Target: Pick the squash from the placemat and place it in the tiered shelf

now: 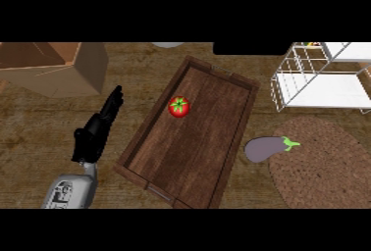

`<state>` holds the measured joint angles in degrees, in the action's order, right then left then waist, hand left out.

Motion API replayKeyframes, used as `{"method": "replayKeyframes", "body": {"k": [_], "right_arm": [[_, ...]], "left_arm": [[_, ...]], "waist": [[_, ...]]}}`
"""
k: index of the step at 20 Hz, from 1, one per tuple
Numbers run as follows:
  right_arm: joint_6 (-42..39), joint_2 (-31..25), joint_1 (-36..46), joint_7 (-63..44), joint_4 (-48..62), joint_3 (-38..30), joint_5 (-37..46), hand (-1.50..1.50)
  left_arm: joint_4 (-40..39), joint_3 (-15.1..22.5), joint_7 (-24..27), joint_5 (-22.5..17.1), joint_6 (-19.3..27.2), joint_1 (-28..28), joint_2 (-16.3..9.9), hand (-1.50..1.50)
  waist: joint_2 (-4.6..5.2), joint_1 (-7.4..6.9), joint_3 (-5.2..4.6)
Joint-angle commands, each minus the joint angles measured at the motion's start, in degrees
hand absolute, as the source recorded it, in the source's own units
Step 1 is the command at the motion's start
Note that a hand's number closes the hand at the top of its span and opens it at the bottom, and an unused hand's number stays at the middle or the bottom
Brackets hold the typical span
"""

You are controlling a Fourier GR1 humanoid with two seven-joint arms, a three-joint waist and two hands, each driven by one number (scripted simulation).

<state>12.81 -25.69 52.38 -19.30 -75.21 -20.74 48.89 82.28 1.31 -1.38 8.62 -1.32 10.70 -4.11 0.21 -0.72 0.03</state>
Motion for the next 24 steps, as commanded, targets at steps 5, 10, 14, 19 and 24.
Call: {"method": "replayKeyframes", "body": {"k": [5, 10, 14, 19, 24], "right_arm": [[5.2, -4.0, 3.9, 10.4, 14.4, -3.6, -6.9, 1.50], [7.7, -6.2, -2.0, 0.8, 14.2, -0.8, 4.3, 1.50], [9.5, -9.2, -0.6, 0.2, 19.5, -4.0, 3.2, -1.50], [11.1, -7.0, -2.2, 0.6, 16.1, -4.3, -1.2, -1.50], [8.8, -7.7, -0.1, 2.2, 16.8, -7.1, -8.5, -1.50]], "left_arm": [[-2.2, -0.7, 0.8, 0.4, 0.1, 1.5, -0.1, 0.00], [-2.6, -0.9, 1.2, -0.3, -0.3, 0.5, 0.3, 0.00], [-1.3, -1.3, 0.4, -0.7, -1.3, 0.9, -0.8, 0.00], [3.3, -0.3, -2.4, -0.3, -1.1, -0.7, -0.4, 0.00], [0.1, -1.2, 0.9, -0.6, -1.4, -0.2, -0.6, 0.00]], "waist": [[0.02, 0.00, -0.03], [-0.10, 0.69, -0.11], [-0.03, 0.23, -0.04], [-0.25, 0.39, -0.02], [-0.13, 0.26, -0.02]]}}
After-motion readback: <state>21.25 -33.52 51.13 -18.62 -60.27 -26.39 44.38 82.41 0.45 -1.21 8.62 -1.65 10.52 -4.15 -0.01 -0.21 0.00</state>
